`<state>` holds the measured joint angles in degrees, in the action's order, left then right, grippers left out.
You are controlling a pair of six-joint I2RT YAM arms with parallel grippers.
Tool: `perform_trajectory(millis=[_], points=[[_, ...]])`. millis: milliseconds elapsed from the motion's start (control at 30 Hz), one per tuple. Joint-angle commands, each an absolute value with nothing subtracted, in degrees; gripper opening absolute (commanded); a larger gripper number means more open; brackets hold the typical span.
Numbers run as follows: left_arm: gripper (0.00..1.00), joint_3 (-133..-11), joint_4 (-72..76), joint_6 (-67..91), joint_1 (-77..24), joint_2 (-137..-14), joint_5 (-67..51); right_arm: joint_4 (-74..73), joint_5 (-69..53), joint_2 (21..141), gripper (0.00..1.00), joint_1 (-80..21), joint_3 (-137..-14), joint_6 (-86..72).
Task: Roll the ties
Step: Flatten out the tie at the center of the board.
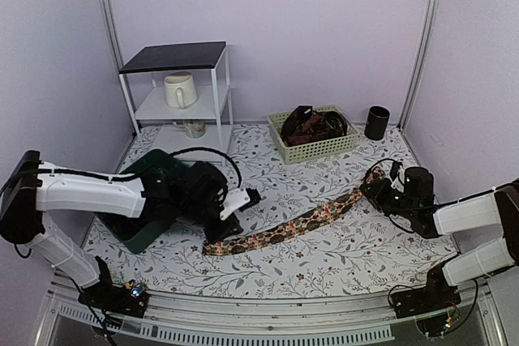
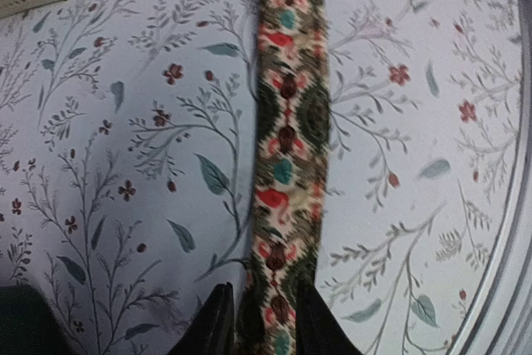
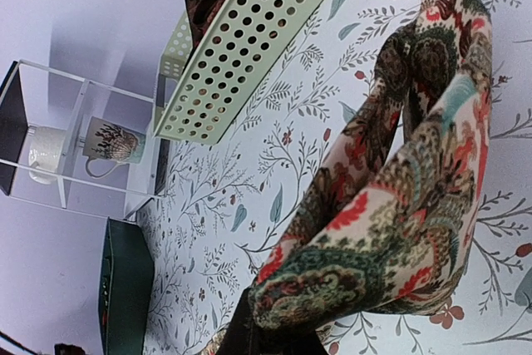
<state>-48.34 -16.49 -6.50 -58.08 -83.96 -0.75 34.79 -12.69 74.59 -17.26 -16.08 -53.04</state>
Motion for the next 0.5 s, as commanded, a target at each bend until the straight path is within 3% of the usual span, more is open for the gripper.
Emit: perform_trajectory(millis=[0, 233, 467], points=[[0.31, -55.78, -24.43, 1.62, -53.41, -90.04, -4.61, 39.3, -13.26, 74.88, 0.03, -17.54, -15.92, -52.52], [0.5, -57.85, -33.89, 4.85, -44.85, -91.21, -13.62, 38.22, -13.92, 75.42, 0.04, -17.56, -17.38, -52.23], [0.47, -55.67, -38.02, 6.41, -42.59, -90.88, -13.74, 36.91, -12.92, 76.87, 0.04, -17.37, -17.73, -52.36]])
